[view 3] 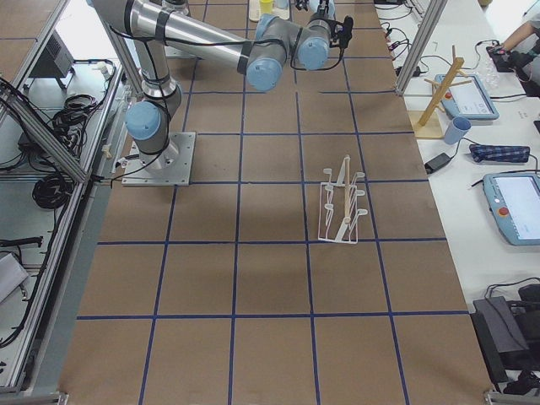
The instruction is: Transfer IKEA cup to right arm and place on rack
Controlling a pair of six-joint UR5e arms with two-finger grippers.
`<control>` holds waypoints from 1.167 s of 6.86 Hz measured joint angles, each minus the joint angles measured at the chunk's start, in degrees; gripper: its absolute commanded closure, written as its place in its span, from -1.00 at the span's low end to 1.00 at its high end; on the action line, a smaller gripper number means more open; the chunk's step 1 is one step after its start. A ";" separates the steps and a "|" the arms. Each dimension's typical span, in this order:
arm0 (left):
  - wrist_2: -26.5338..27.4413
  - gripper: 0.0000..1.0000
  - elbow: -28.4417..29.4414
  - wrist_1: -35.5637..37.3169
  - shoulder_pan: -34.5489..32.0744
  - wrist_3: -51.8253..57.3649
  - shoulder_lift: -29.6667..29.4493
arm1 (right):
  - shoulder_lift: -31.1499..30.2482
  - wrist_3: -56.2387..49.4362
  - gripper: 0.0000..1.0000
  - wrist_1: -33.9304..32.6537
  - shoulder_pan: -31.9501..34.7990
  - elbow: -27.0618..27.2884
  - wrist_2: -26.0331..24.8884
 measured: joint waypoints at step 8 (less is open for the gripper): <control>81.81 -1.00 12.10 21.73 7.69 -13.13 7.53 | 1.51 -18.64 0.44 -16.40 -7.61 -4.94 -68.22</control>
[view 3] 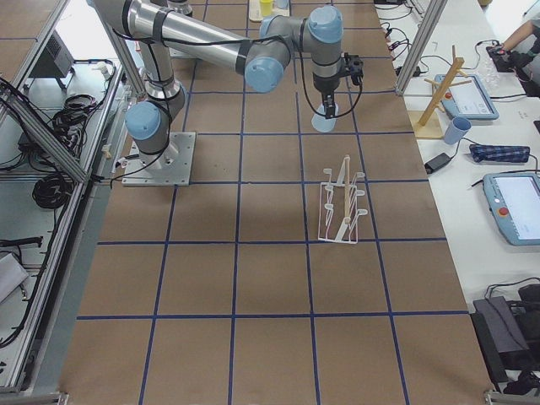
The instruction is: Transfer IKEA cup to right arm and place on rack
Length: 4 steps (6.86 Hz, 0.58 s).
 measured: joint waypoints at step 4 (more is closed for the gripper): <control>11.23 -1.00 -12.58 19.39 -6.61 -8.53 5.13 | 3.85 -13.43 0.44 -5.88 -4.96 0.73 -3.12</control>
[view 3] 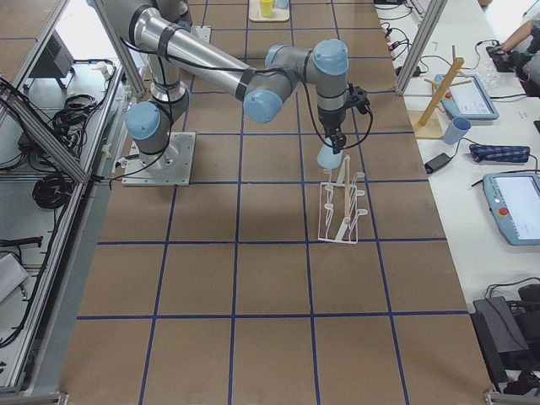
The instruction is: Transfer IKEA cup to right arm and place on rack
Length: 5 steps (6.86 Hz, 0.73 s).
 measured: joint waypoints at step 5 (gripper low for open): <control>0.14 -1.00 -5.73 6.64 -7.96 2.48 3.50 | 2.95 -4.56 0.33 -0.87 -0.93 0.22 0.27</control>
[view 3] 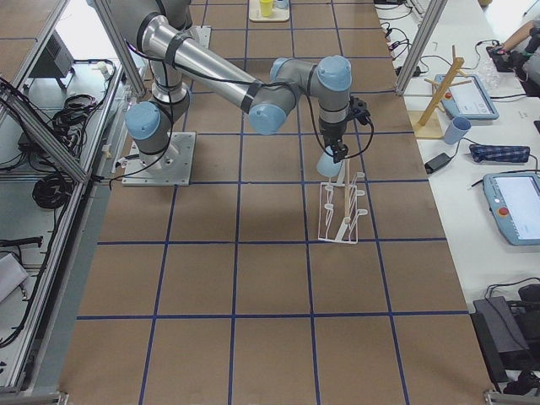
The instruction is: Transfer IKEA cup to right arm and place on rack
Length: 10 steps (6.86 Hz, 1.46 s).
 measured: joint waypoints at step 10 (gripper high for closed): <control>0.27 -1.00 -0.83 -0.15 1.78 4.89 0.72 | -5.47 2.55 -1.00 11.06 0.08 -4.06 -0.17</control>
